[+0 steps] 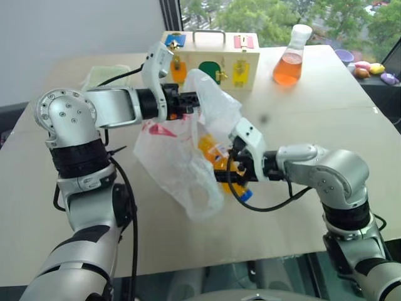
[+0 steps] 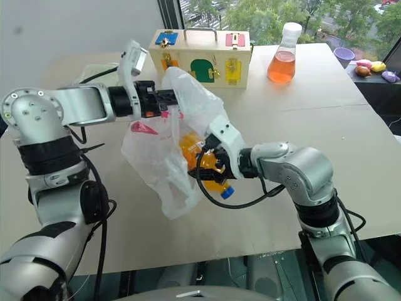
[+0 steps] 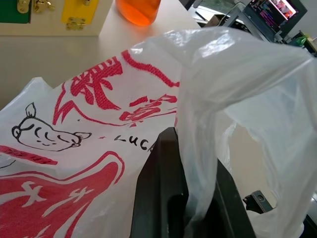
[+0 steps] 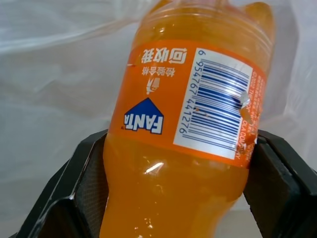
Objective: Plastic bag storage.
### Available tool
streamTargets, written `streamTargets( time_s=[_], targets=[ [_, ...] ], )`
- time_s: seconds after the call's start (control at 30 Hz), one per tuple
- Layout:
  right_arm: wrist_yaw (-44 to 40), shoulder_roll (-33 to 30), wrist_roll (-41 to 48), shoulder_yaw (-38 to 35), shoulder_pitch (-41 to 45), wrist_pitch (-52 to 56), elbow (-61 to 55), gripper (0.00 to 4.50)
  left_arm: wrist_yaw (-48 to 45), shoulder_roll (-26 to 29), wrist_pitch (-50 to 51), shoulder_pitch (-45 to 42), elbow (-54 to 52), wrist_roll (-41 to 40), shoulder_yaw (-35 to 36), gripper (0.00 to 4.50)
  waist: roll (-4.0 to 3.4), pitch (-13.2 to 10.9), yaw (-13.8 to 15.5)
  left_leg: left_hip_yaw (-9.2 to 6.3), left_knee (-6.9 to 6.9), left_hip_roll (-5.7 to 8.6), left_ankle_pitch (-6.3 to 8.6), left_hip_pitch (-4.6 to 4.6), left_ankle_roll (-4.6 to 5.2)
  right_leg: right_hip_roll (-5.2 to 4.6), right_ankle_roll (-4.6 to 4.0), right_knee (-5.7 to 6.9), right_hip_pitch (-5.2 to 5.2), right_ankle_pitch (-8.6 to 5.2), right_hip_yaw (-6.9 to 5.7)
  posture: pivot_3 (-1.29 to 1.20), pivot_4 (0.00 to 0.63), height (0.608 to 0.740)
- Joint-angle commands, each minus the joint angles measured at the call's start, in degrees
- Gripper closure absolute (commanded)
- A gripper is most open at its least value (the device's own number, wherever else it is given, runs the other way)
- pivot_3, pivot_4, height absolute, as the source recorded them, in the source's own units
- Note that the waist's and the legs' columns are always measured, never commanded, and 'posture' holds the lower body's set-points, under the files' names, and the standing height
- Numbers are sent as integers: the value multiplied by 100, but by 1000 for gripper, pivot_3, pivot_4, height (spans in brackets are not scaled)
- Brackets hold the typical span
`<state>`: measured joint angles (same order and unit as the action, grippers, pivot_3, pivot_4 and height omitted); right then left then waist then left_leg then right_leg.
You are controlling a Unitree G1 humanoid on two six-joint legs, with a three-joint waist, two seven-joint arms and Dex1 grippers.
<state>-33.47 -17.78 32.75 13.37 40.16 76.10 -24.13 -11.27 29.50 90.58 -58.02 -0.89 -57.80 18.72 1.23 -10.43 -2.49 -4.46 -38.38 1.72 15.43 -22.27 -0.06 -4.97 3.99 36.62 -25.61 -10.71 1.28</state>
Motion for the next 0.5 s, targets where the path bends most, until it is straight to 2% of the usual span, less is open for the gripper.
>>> streamTargets(
  time_s=[0.03,0.17,0.23,0.33,0.43,0.5],
  targets=[
    [254,379,-442,118,374,-757,1035,1348,-498,438,184,125,-506,-516,-66,4500,0,0,-43,0,2,-1,0,0,0,1,0,1,-2,0,1,0,150,740],
    [696,929,-558,-524,740,-1088,2124,1348,-971,1152,192,459,-779,-1127,-327,4500,-4,-3,-115,6,8,-8,-1,13,-1,9,-2,18,-8,-1,13,0,150,740],
    [923,1190,-494,-946,949,-1183,2478,1348,-1062,1329,192,559,-906,-1320,-395,4500,-4,-3,-111,4,7,-6,-1,11,-1,7,-2,17,-8,-1,13,0,150,740],
    [954,1488,-619,-837,1150,-1422,2845,1348,-798,1006,177,458,-865,-1257,-306,4500,-3,-2,-52,-5,6,0,-1,8,-1,1,-1,12,-6,0,13,0,150,740],
    [849,2184,-772,-600,1371,-2045,3654,1348,-333,518,52,361,-740,-1017,-200,4500,-1,-2,-66,-3,7,-1,-1,10,-1,2,-1,10,-5,0,12,0,150,740],
    [681,2435,-911,-390,1442,-2298,4038,1348,-132,318,-1,350,-734,-894,-114,4500,-4,-3,-117,-3,9,-4,-1,10,-2,4,-2,12,-10,0,17,0,150,740]
  ],
)
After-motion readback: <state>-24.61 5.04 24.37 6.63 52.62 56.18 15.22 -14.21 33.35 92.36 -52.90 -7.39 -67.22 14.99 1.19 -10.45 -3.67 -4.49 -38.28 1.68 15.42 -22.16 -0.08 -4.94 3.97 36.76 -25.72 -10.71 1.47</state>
